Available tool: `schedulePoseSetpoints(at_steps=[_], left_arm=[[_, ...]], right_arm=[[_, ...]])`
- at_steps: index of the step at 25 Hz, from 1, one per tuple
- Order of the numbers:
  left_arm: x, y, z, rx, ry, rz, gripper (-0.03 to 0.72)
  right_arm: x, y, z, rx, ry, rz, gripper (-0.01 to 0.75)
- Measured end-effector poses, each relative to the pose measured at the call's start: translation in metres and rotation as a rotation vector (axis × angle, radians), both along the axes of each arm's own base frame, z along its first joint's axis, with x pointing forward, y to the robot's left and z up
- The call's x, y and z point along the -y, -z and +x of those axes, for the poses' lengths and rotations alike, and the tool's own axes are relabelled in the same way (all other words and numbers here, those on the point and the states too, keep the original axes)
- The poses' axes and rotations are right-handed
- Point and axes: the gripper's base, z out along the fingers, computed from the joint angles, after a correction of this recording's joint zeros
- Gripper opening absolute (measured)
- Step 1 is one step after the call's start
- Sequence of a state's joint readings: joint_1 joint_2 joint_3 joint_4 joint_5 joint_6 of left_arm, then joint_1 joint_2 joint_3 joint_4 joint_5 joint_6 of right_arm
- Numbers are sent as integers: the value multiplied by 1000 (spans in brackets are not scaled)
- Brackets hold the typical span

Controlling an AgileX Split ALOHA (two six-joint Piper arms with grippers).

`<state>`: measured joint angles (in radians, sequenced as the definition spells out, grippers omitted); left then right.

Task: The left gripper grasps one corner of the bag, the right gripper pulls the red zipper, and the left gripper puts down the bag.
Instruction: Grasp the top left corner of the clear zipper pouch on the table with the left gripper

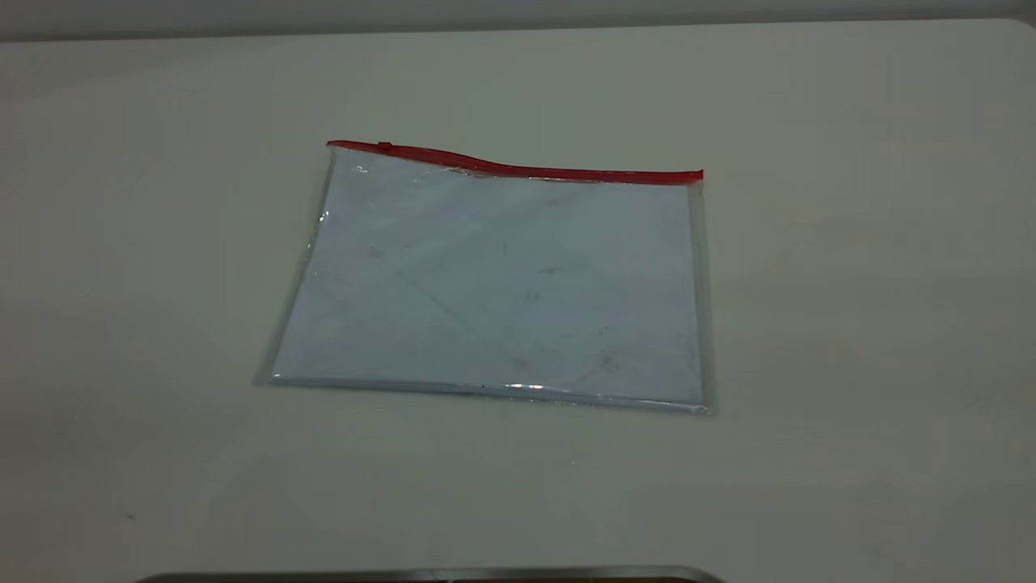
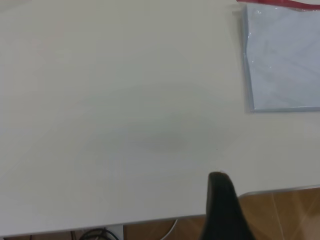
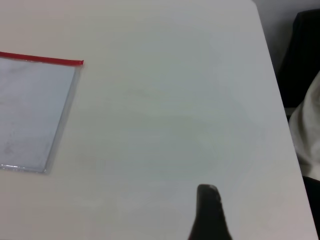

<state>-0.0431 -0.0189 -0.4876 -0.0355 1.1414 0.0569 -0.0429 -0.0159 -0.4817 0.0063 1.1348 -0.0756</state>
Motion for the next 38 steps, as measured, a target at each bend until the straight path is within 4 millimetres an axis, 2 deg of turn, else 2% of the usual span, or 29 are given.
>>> schedulePoseSetpoints(at_steps=[38], left_arm=[[0,-1,2,-15,-19,-17,536]], right_arm=[[0,0,0,0,-2,3,585]])
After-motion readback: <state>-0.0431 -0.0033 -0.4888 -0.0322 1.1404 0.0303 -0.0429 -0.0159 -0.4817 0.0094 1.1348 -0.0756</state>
